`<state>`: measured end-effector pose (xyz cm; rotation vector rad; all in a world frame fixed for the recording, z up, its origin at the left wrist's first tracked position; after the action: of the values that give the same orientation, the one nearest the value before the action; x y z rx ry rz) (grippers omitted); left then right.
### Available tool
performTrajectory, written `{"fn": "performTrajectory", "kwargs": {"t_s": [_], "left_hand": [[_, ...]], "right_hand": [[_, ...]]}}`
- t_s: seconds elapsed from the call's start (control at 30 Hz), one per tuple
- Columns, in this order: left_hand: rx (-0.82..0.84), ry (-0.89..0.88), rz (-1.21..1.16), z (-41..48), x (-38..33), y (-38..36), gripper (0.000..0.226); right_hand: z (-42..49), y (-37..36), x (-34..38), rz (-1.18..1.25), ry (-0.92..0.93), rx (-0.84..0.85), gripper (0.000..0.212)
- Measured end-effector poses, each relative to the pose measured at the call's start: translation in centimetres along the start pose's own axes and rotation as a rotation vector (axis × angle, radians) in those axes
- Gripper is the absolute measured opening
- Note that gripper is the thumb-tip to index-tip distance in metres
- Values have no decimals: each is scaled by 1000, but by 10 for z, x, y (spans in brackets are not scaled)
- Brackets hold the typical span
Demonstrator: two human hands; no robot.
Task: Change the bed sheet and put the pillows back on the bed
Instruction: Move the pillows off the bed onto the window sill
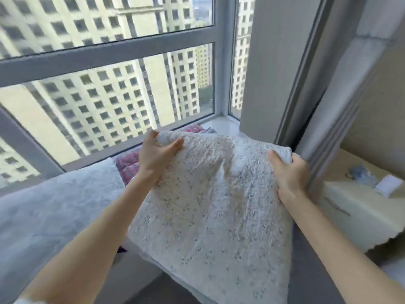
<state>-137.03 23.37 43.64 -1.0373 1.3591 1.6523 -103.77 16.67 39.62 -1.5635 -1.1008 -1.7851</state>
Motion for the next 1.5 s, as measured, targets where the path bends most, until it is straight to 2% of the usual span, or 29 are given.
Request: {"fn": "performTrajectory", "kwargs": {"t_s": [0.13, 0.23, 0.4, 0.57, 0.7, 0.77, 0.87, 0.93, 1.03, 1.1, 1.17, 1.2, 1.23, 1.27, 1.33, 1.4, 1.47, 1.5], "left_hand": [[-233, 43, 26, -18, 17, 120, 72], [-382, 79, 49, -36, 33, 192, 75], [-581, 144, 141, -63, 45, 276, 64], [-663, 185, 277, -63, 69, 335, 52], [-659, 172, 309, -43, 89, 383, 49], [-619, 156, 322, -26, 100, 412, 47], [-492, 172, 381, 5, 124, 465, 63], [-370, 204, 505, 29, 141, 498, 73], [-189, 215, 692, 67, 167, 534, 65], [-84, 224, 859, 92, 187, 551, 57], [-14, 295, 1050, 111, 216, 563, 58], [15, 363, 1174, 117, 235, 566, 58], [50, 432, 1285, 118, 254, 565, 57], [104, 498, 1349, 115, 276, 561, 57], [249, 499, 1254, 105, 319, 538, 68], [426, 450, 1058, 83, 356, 493, 84], [580, 470, 976, 48, 381, 438, 94], [604, 491, 971, 33, 390, 417, 89]], "right_hand": [[-20, -101, 51, 6, 152, 160, 60], [-44, -169, 80, 55, 231, 292, 39], [-79, -263, 109, 154, 280, 466, 26], [-108, -336, 122, 134, 281, 545, 39], [-131, -374, 129, 187, 288, 487, 36], [-151, -392, 136, 207, 316, 480, 24], [-195, -419, 140, 153, 369, 546, 25], [-232, -443, 130, 84, 336, 634, 27], [-291, -483, 107, 21, 262, 779, 29], [-329, -516, 92, -75, 142, 944, 33], [-362, -550, 77, -276, -30, 1167, 47], [-375, -565, 69, -362, -91, 1287, 42], [-384, -578, 61, -433, -122, 1389, 27], [-386, -589, 54, -495, -105, 1426, 15], [-369, -599, 51, -651, 35, 1331, 25], [-329, -597, 49, -861, 226, 1057, 28], [-286, -583, 42, -964, 295, 823, 32], [-271, -578, 28, -1013, 295, 812, 37]]}}
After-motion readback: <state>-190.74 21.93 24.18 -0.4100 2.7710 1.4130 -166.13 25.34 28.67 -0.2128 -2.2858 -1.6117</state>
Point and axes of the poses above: each hand's wrist, its own z-axis towards the middle knuckle, its own y-axis out of the back of the hand, x = y × z, the point moved 6 cm from there along z, towards the middle knuckle, and after that the axes turned 8 degrees about x, right-handed, at the moved point
